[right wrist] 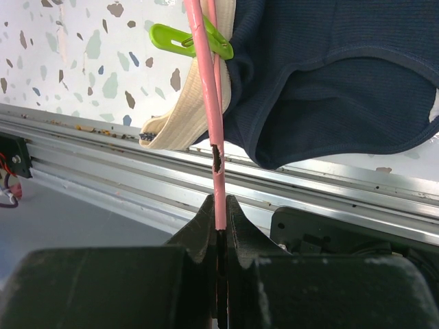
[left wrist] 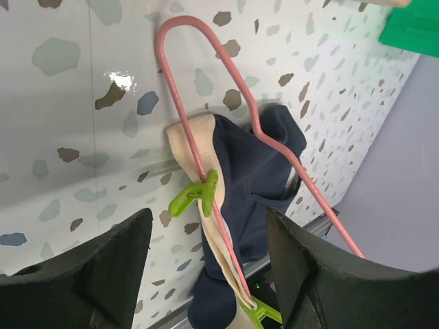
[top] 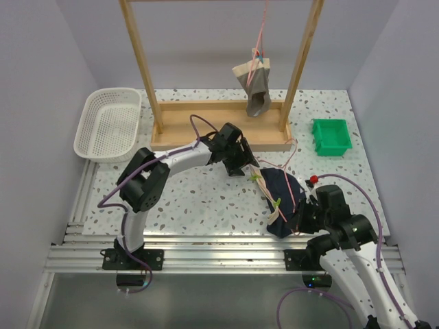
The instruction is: Remove the underwear clipped to the hanger
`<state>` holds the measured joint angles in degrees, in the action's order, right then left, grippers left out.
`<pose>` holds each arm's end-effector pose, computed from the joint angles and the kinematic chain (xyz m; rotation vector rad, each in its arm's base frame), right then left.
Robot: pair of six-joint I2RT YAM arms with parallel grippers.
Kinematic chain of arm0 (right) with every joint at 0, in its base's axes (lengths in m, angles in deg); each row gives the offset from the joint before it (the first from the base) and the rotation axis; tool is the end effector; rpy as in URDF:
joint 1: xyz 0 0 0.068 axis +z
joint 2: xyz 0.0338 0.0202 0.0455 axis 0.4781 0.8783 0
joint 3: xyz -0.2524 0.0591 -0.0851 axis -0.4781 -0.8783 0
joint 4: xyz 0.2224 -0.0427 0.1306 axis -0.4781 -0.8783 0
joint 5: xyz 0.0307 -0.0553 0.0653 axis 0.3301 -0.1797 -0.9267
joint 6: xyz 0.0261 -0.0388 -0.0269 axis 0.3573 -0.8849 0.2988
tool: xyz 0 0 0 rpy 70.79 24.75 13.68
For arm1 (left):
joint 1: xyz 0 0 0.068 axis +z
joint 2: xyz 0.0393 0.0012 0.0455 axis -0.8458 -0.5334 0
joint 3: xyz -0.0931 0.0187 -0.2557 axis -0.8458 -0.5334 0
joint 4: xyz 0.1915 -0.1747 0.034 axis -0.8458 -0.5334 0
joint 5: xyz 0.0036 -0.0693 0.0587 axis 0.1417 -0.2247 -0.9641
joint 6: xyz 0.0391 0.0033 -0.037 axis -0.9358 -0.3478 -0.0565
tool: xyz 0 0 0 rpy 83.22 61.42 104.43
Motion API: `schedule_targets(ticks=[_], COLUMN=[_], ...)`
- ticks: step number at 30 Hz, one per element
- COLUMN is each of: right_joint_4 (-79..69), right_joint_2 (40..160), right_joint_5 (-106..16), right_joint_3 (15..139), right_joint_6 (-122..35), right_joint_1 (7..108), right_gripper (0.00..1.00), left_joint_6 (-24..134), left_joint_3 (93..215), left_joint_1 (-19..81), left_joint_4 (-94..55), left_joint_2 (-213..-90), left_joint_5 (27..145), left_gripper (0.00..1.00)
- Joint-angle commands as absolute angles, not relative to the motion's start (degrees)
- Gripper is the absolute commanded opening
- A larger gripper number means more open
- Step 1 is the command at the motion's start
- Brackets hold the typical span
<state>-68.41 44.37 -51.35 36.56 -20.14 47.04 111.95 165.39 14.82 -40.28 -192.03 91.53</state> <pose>0.0702 0.0326 0.2395 0.1584 2.5940 0.6361 0.3189 -0.3084 0.1833 -0.5006 2.7432 -0.9935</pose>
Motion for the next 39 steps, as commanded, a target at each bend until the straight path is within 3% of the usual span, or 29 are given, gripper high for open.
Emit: schedule_targets(ticks=[1,20,27,35,39], right_joint_4=[-67.6,-67.6,-67.5,-67.6,-67.7], right_joint_2=[45.2,45.4,45.4,45.2,45.0], right_joint_5=[-50.1,-49.7,-49.6,-49.6,-49.6], right_joint_3=[36.3,36.4,36.3,36.4,36.4], right_joint_6=[-19.4,-19.0,-18.8,-18.7,-18.7], right_joint_1=[47.0,47.1,47.1,47.1,47.1], right_gripper=[0.0,0.0,0.0,0.0,0.0], left_joint_6=[111.5,112.9,114.0,114.8,114.9], left_joint_3=[163.7,163.4,164.7,164.4,164.1], left_joint_1=[15.7,15.7,15.2,15.0,14.9], left_joint_4=[-37.9,-33.6,-31.3,-30.0,-29.3], left_joint_2=[-189.4,-194.5,-196.0,-196.3,-196.4], left_joint_5=[93.8,97.7,98.9,99.5,99.5], left_gripper=[0.7,0.68,0.54,0.45,0.24])
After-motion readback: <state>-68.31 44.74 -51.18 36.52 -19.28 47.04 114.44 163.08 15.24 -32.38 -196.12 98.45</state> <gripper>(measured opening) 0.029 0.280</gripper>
